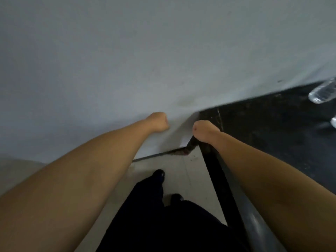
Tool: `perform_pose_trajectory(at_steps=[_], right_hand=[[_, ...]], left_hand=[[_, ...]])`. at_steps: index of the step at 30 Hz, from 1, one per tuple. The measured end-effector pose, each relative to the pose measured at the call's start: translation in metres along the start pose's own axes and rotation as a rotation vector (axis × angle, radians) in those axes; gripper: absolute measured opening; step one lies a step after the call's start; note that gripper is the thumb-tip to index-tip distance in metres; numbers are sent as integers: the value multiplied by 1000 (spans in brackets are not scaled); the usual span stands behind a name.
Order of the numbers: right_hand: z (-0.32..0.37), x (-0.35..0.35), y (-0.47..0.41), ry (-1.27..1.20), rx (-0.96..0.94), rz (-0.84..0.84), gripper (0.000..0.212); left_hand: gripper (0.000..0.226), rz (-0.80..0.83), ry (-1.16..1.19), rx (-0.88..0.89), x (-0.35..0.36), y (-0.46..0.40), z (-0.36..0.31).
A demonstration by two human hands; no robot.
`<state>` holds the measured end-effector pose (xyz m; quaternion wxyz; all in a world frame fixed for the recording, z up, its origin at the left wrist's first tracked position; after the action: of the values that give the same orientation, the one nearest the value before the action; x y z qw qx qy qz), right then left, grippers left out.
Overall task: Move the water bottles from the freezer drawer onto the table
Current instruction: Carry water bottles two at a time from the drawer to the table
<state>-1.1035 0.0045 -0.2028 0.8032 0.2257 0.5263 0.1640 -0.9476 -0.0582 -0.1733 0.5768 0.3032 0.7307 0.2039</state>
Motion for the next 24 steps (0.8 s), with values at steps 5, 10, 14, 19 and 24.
perform_pose_trajectory(at_steps=[5, 10, 14, 19, 24], right_hand=[[56, 19, -2, 124, -215, 13, 29], [117, 75, 9, 284, -409, 168, 32], [176, 119, 37, 443, -602, 253, 25], [240, 164, 80, 554, -792, 289, 33], [288, 217, 150, 643, -936, 323, 36]], left_hand=[[11, -69, 189, -192, 32, 45, 70], [31, -112, 379, -397, 80, 117, 136], [22, -139, 529, -597, 120, 178, 197], [31, -247, 703, -799, 160, 258, 243], [35, -331, 814, -891, 212, 345, 262]])
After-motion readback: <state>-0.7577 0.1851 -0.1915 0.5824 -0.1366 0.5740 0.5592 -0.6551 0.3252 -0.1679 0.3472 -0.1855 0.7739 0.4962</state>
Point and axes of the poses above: each hand's wrist, its own y-axis away from the middle knuckle, its own x-axis out of the palm, z = x × y, the point moved 7 cm from there along -y, towards the middle knuckle, and after that the axes turned 11 degrees about -x, right-handed, at the moved point
